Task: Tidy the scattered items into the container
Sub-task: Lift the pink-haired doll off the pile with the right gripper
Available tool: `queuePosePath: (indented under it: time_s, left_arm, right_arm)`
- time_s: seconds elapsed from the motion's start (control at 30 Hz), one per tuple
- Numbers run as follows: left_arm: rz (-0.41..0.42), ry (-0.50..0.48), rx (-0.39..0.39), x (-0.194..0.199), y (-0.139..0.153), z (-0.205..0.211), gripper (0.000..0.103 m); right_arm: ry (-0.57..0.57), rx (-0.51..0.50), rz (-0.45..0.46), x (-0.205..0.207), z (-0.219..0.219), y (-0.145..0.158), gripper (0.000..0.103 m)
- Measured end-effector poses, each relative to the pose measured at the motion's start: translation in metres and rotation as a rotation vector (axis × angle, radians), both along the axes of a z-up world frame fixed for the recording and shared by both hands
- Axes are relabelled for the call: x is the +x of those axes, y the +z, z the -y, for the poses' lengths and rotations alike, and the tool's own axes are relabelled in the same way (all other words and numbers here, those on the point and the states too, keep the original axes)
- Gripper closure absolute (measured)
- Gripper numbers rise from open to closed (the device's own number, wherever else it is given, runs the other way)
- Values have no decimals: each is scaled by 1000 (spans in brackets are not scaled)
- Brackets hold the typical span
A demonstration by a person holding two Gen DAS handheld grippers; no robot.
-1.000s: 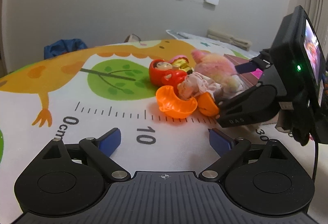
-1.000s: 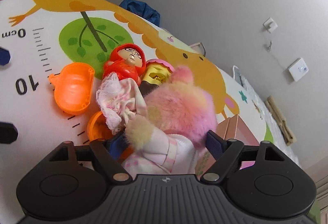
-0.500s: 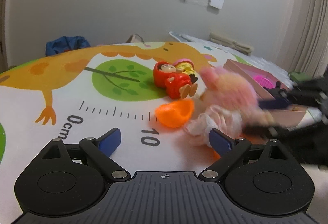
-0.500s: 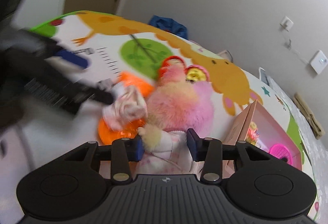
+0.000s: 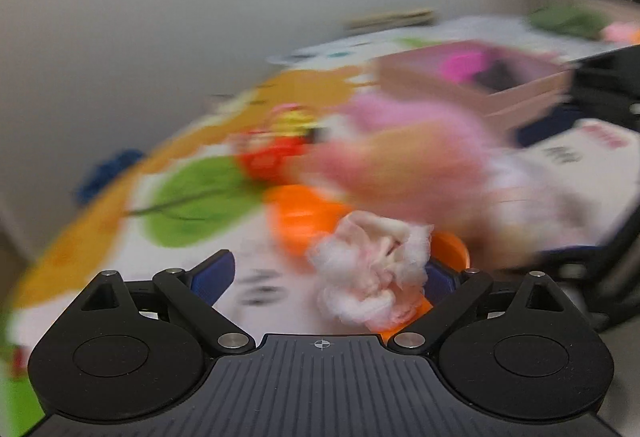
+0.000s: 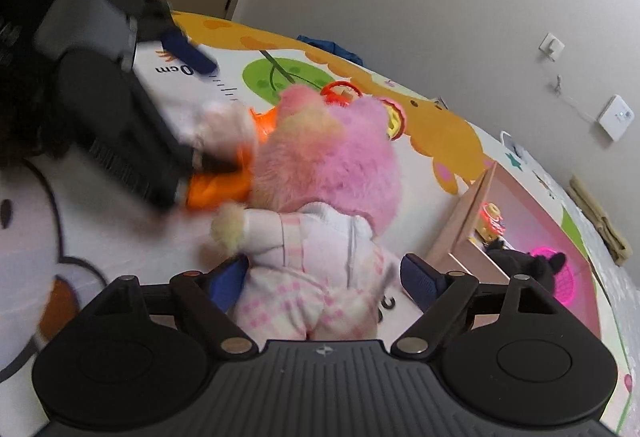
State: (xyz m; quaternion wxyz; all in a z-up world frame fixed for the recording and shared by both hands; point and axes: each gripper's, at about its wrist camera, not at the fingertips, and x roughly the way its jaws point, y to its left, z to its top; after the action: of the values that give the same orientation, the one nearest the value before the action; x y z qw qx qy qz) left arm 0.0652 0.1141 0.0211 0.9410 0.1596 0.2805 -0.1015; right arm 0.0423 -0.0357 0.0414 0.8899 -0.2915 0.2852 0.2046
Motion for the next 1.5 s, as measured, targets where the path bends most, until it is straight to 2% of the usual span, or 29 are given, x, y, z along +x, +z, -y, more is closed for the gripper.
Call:
queuePosePath:
  time_s: [0.1,0.13,0.27,0.33,0.43,0.5,0.57,0.6,0.63,0.7,0.8,0.97,1.03,1.13,1.27,1.47,1.5]
  left_arm:
    - [6,117,-45,8,10,-22,6]
    - [-2,111,-100,8,16,-27,6]
    - [-71,6,-371,5,37,-40,6]
    - [-110,-68,-450,10,41,-29,5]
    - [-128,-94,-425,26,38,1,5]
    - [-172,-106,-440,39,29,14,5]
    - [-255,-121,-513,47,20,18,5]
    - [-299,-129,-553,50,16,20,5]
    - [-338,-142,-591,51,13,20,5]
    - [-363,-148,-610,46,13,21,5]
    - [-370,-156,-628,34,20,11,5]
    - [-384,-102,-663,7,28,-19,5]
    - [-386,-90,-663,-13,35,-33,5]
    - [-376,-77,-653,-47,47,-51,5]
    - [-344,-35,-646,-73,61,-59,5]
    - [-310,-25,-687,-64,70,-43,5]
    - [-309,-28,-694,-58,70,-38,5]
  right_arm:
    - [-39,31,-3,8,-2,-4,20]
    - [-51,46,-5,8,-2,-3,20]
    - [-79,58,13,-7,5,-2,17]
    - [-86,54,22,-16,7,-3,17]
    - [-75,58,8,-22,8,-6,17]
    - [-79,70,7,-17,11,-5,16]
    - [-90,104,-11,-7,16,-4,19]
    - [-92,143,-39,-2,19,-4,25]
    - [-93,187,-74,3,22,-4,26]
    - [-114,243,-115,8,26,-2,29]
    - [-118,251,-121,4,23,-1,32]
    - [-56,311,-183,-14,9,5,33]
    - [-22,372,-254,-22,5,9,33]
    - [30,504,-419,-26,6,15,33]
    - [95,624,-584,-38,1,15,33]
    - [-36,726,-522,-38,45,23,32]
    - [-61,742,-508,-38,53,25,27]
